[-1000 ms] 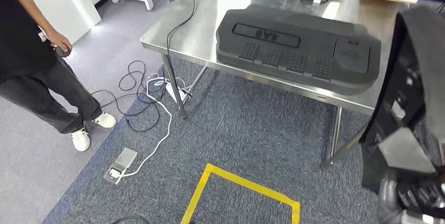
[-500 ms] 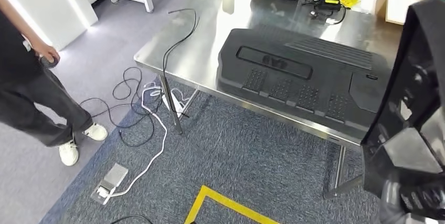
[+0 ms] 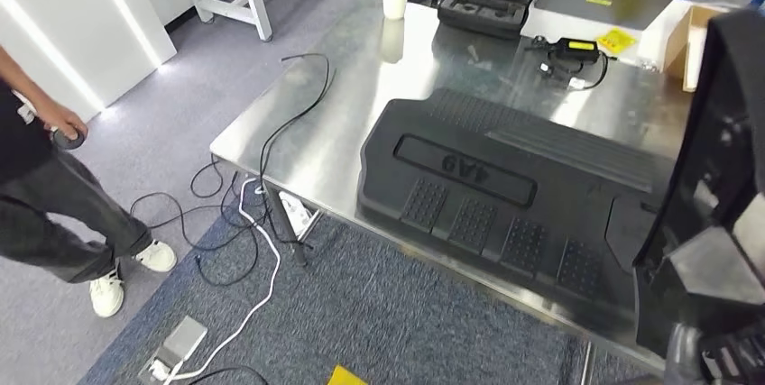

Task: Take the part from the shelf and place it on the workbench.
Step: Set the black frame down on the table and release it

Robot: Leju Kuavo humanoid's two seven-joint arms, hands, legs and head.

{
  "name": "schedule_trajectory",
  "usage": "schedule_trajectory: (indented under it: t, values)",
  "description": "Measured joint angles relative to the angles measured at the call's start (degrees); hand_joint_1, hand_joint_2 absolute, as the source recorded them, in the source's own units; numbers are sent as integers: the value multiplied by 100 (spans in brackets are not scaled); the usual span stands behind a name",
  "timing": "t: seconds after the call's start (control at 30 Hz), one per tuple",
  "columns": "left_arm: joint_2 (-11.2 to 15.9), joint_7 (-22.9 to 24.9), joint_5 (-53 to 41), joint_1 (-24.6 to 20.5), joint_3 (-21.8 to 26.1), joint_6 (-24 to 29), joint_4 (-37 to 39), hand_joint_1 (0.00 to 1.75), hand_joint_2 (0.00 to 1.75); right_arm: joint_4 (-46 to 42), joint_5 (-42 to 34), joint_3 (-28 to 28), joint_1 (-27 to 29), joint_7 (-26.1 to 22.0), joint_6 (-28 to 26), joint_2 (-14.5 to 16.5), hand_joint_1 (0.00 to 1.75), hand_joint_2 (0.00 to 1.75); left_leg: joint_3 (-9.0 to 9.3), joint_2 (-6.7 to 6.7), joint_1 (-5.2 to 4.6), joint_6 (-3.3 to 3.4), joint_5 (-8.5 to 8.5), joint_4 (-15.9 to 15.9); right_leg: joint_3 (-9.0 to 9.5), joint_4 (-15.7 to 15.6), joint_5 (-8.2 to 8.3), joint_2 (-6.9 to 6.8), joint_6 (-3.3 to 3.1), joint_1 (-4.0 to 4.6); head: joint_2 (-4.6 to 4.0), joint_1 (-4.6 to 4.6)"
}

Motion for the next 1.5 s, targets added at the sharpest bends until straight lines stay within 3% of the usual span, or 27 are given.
schedule_trajectory:
  t: [0.07,0.1,0.13,0.2,0.23,0.27,0.33,0.43,0.67,0.8,0.87,0.97,1.03,1.13,1.3,1.5]
  values:
    - [12,-13,-15,-9,0,-7,15,175,175,6,11,3,-7,13,0,-1,175,175,-344,4,40,-71,-577,94,96,73,-163,1,25,-30,0,-8]
    - [16,-13,-19,-10,0,-8,23,175,175,9,18,5,-14,15,0,-1,175,175,-444,5,62,-104,-639,-32,146,134,-254,0,48,-53,0,-11]
    - [20,-13,-21,-11,0,-9,31,175,175,13,25,7,-21,16,0,-1,175,175,-510,8,90,-141,-458,-253,196,211,-357,-6,75,-79,0,-16]
    - [24,-12,-21,-3,0,-10,41,175,175,21,34,11,-30,20,0,-1,175,175,-582,45,125,-208,265,-624,262,381,-549,-22,136,-116,0,-12]
    - [25,-12,-21,0,0,-13,42,175,175,25,38,14,-40,21,0,-1,175,175,-618,63,122,-186,537,-708,258,459,-616,-27,165,-118,0,-11]
    - [25,-14,-19,0,0,-16,42,175,175,28,40,18,-50,22,1,-2,175,175,-651,76,106,-139,670,-697,241,517,-662,-30,198,-113,0,-7]
    - [23,-17,-16,-5,0,-31,42,175,175,31,39,30,-73,25,2,-5,175,175,-691,67,84,-35,677,-684,204,587,-719,-34,200,-105,0,-8]
    - [21,-17,-24,-9,0,-48,41,175,175,45,-37,71,-153,65,2,-31,175,175,-693,56,85,-27,688,-688,200,600,-727,-34,133,-107,0,-4]
    - [22,31,-113,-32,0,-126,42,175,175,146,-161,413,-816,462,7,-143,175,175,-691,35,77,-5,653,-690,202,597,-712,-33,130,-109,0,-4]
    - [31,34,-200,-45,0,-173,42,175,175,211,-74,693,-1467,772,17,-244,175,175,-693,35,62,20,636,-690,201,591,-718,-35,139,-116,0,-5]
    - [45,18,-269,-49,0,-209,42,175,175,246,44,874,-1889,963,84,-299,175,175,-703,38,48,31,630,-689,210,567,-742,-36,180,-128,0,-3]
    - [75,4,-402,-69,-3,-322,42,175,175,373,265,1278,-2847,1273,343,-343,175,175,-711,58,26,42,626,-688,210,541,-767,-31,259,-154,0,-8]
    - [97,4,-467,-84,-7,-401,42,175,175,531,425,1588,-3500,1465,516,-335,175,175,-706,56,25,45,628,-688,208,544,-765,-35,265,-154,0,-6]
    - [116,-2,-552,-96,-20,-468,42,175,175,878,1029,2015,-4343,1771,853,-250,175,175,-709,38,30,49,633,-691,204,555,-766,-54,266,-150,0,-8]
    - [145,-11,-682,-118,-51,-554,42,175,175,1877,3117,2692,-5578,2433,1807,89,175,175,-698,33,47,37,642,-701,199,571,-767,-61,264,-143,0,-8]
    - [154,-2,-893,-146,-60,-642,42,175,175,3240,5231,3108,-6112,2922,2697,544,175,175,-695,-3,56,16,660,-719,201,575,-770,-93,260,-123,0,-9]
